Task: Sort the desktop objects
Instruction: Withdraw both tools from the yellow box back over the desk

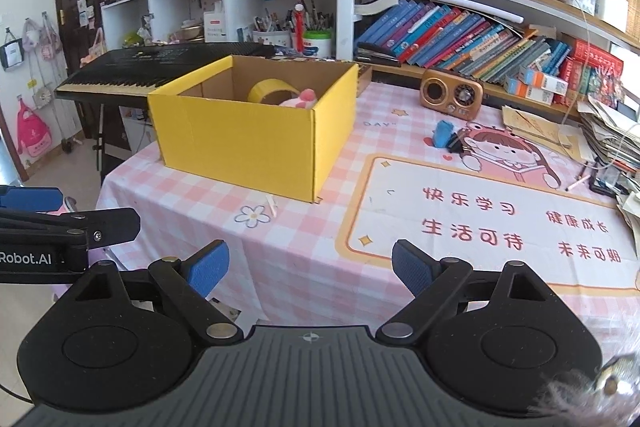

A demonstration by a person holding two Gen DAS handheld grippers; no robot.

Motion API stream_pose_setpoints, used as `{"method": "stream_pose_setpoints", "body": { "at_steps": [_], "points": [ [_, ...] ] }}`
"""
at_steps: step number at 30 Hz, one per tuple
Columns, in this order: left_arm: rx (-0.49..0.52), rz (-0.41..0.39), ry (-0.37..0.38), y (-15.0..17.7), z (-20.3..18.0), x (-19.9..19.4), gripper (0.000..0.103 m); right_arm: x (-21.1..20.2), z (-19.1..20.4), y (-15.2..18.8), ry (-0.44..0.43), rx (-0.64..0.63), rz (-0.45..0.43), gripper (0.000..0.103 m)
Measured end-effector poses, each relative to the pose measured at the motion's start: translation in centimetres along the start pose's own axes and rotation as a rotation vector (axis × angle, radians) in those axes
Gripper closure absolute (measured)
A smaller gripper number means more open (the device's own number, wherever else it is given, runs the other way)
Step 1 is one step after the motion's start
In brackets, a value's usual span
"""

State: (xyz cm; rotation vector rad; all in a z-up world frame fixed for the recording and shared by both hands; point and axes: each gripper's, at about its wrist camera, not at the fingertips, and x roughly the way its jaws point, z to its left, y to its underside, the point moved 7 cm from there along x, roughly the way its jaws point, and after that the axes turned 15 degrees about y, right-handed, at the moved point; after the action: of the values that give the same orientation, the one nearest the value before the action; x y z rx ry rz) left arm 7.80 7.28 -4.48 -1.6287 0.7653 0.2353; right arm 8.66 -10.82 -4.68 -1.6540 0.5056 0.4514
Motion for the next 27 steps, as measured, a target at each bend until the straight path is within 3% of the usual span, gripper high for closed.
{"method": "stream_pose_setpoints", "body": {
  "at_steps": [27],
  "points": [
    [0.121, 0.119, 0.217, 0.1, -7.6, 6.4, 0.005, 0.2, -8.8, 3.3, 0.228, 0.137, 0.095, 0.012]
  ]
}}
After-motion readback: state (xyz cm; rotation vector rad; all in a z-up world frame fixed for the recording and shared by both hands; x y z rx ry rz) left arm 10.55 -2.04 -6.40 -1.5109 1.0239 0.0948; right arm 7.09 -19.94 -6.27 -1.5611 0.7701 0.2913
